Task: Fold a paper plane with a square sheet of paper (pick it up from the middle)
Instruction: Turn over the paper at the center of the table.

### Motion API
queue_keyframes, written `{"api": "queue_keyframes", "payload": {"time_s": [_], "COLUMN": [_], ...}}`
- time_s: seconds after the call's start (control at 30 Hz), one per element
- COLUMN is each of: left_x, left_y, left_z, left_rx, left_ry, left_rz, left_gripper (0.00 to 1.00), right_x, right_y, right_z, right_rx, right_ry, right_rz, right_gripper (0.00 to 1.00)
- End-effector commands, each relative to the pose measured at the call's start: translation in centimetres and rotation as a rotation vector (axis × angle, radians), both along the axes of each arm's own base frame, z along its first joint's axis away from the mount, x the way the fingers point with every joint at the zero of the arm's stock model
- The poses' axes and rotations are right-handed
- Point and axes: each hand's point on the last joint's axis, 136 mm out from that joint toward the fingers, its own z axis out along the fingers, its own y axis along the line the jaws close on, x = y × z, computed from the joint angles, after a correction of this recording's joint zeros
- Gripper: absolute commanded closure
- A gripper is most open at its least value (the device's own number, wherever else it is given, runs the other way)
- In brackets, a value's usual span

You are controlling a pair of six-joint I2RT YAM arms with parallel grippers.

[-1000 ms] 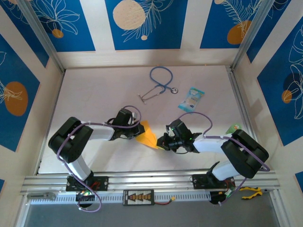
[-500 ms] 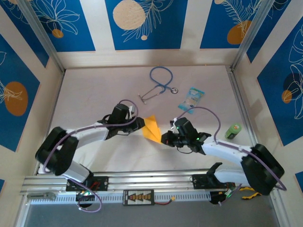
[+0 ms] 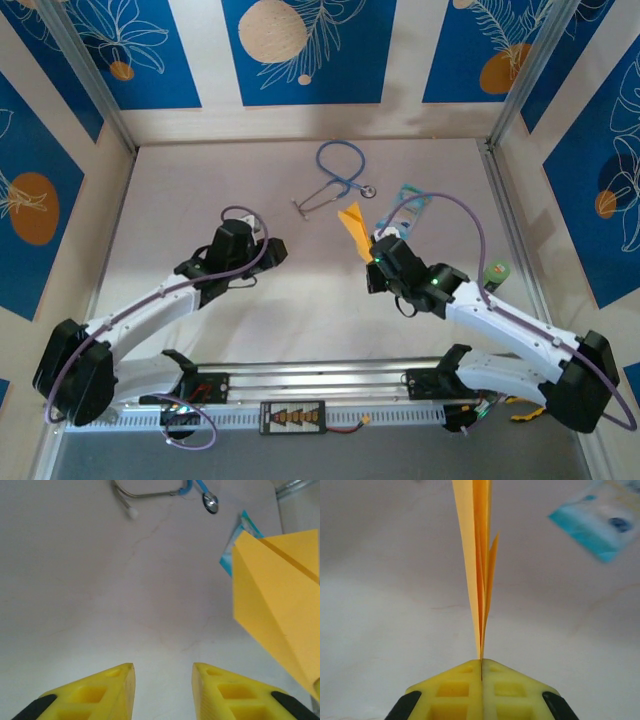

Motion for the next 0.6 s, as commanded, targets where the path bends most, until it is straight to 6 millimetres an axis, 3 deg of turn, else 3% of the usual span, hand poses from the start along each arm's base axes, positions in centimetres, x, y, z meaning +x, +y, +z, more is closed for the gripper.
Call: {"api": "queue_keyframes", "payload": {"time_s": [0.0, 0.2, 0.57], "left_x": [-0.2, -0.6, -1.0], "left_y": [2.6, 4.9, 6.3], "left_z": [-0.8, -0.6, -1.0], "left_rx": [0.08, 0.125, 0.121], "left_ry": [0.003, -0.01, 0.001], "left_rz": [0.091, 0.179, 0.228], "left_gripper": [0.65, 0.61, 0.6], "right_x": [0.0, 0.0, -1.3], "right_y": [-3.7, -2.9, 3.2], "right_z": [0.3, -0.9, -4.9], "right_rx": [-0.316, -0.413, -0.554], "right_ry": [-0.036, -0.029, 0.043], "right_rz": [-0.07, -0.12, 0.106], "right_gripper": [0.98, 0.98, 0.98]}}
